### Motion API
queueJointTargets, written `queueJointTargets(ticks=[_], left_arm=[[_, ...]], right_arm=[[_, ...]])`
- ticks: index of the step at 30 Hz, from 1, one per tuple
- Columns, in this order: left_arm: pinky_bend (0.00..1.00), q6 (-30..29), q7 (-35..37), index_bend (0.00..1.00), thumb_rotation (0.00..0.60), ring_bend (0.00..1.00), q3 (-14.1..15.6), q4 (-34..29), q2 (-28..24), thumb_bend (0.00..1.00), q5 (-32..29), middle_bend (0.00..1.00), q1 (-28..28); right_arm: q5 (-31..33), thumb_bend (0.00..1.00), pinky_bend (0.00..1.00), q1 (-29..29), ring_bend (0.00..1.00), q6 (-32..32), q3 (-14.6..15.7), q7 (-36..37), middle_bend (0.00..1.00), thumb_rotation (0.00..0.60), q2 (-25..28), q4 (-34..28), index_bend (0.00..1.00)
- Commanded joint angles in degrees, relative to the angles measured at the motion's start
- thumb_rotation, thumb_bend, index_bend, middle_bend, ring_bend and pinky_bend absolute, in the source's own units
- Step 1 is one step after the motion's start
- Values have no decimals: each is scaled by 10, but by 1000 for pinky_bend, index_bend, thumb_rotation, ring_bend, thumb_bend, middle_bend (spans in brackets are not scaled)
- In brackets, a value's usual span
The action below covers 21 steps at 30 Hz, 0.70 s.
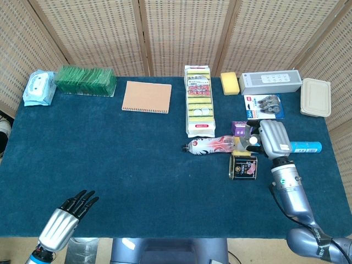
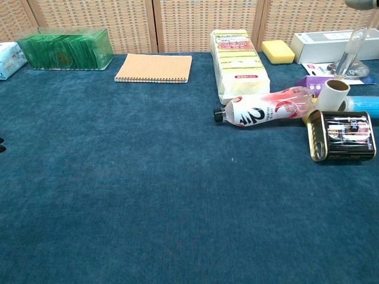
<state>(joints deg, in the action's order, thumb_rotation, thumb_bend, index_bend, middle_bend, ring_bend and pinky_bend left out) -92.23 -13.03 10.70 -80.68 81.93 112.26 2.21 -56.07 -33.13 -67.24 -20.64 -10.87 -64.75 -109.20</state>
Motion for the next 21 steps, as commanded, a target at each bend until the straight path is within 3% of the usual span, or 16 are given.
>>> queueJointTargets(ticks=[1, 5, 21], left_arm=[[331, 1, -1, 124, 600, 125, 0, 0, 1, 286, -1, 137, 0], [331, 6, -4, 124, 600, 126, 0, 0, 3, 286, -3, 137, 1], [331, 10, -7, 124, 600, 126, -3, -1, 5, 286, -10, 137, 1]], right_arm=[[5, 476, 925, -3, 1000, 4, -3, 9, 1000, 600, -4, 7, 807], [20, 474, 925, -15, 1000, 14, -13, 23, 1000, 600, -19, 42, 807], [-1, 474, 925, -23, 1000, 17, 8, 28, 1000, 600, -54, 110, 807]])
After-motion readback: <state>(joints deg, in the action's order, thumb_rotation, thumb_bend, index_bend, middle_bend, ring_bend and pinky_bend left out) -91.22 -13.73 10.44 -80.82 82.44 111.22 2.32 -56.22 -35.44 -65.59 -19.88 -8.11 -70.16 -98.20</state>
